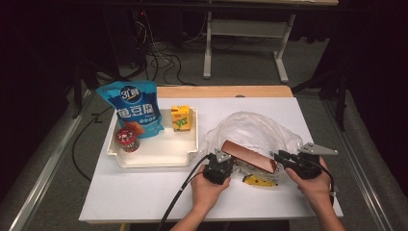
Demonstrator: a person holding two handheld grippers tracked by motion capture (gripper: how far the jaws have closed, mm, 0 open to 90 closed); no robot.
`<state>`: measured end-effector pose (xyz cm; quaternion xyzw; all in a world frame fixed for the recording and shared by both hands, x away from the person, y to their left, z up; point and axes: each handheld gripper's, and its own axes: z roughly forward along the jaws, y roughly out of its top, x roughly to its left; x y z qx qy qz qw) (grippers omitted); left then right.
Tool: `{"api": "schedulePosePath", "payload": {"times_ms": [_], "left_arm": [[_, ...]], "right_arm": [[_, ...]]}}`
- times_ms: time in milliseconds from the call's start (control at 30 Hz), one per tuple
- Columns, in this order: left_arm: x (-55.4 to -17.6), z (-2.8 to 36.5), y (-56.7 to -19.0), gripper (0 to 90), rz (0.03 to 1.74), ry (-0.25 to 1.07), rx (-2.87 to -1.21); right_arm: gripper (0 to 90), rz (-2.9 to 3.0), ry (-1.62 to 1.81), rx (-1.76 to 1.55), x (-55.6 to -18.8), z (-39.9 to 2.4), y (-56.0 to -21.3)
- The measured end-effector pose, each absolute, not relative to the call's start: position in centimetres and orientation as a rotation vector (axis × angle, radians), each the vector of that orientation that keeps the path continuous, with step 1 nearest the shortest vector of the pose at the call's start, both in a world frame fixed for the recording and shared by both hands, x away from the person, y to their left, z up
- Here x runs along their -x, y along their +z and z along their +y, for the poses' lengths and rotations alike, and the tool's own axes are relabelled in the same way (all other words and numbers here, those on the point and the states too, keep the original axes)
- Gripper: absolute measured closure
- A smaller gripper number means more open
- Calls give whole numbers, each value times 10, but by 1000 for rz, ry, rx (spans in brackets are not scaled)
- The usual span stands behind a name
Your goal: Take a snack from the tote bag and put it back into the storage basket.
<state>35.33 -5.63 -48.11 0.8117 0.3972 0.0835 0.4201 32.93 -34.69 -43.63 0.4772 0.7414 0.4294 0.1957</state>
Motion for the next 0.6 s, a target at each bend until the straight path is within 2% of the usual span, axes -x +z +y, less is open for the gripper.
{"api": "schedulePosePath", "payload": {"times_ms": [100,233,600], "left_arm": [[-347,-56,-481,887,986,186,-2024],[-342,-57,-482,882,962,176,-2045],[-340,-51,-483,892,961,144,-2049]], "right_arm": [[489,2127,1250,-1242,-331,-338,-431],[368,2232,1223,-1154,-334,-324,-435],[311,2332,1203,-1074,-338,-320,-444]]}}
